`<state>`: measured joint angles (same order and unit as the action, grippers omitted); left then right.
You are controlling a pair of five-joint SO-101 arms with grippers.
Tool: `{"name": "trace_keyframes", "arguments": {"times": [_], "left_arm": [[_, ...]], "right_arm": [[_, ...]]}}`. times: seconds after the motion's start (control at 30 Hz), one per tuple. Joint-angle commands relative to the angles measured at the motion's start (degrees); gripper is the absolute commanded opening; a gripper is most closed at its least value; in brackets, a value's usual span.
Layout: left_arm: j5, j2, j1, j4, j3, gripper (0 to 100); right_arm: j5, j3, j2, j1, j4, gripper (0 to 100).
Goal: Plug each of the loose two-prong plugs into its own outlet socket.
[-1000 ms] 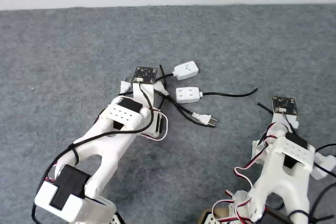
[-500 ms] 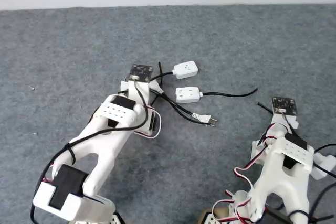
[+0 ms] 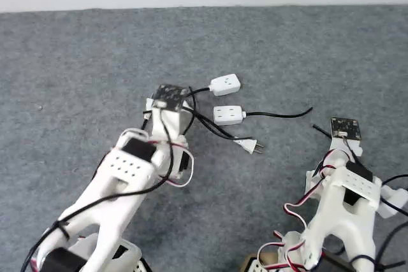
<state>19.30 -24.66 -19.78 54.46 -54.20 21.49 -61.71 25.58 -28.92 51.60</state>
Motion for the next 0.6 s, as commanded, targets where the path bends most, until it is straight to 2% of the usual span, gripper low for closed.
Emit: {"name": "trace_keyframes", "arguments": {"times": [0.0,0.07,0.2,0.4,0.57], "left_arm": [[-0.35,-2.99,0.44,-12.13,-7.60,2],[-0.26,-2.90,0.53,-13.80,-9.98,2],[-0.26,-2.90,2.11,-8.70,-8.92,3],[-0.70,-3.43,5.27,-3.25,-8.92,22],[-5.27,-3.52,5.80,2.11,-8.84,26]], "right_arm": [[0.79,0.26,1.36,0.75,-0.75,1.2],[0.79,0.26,1.36,0.75,-0.75,1.2],[0.79,0.18,1.27,0.75,-0.66,1.2],[0.79,0.18,1.27,0.75,-0.66,1.2],[0.79,-0.62,1.27,2.07,-1.36,1.2]]}}
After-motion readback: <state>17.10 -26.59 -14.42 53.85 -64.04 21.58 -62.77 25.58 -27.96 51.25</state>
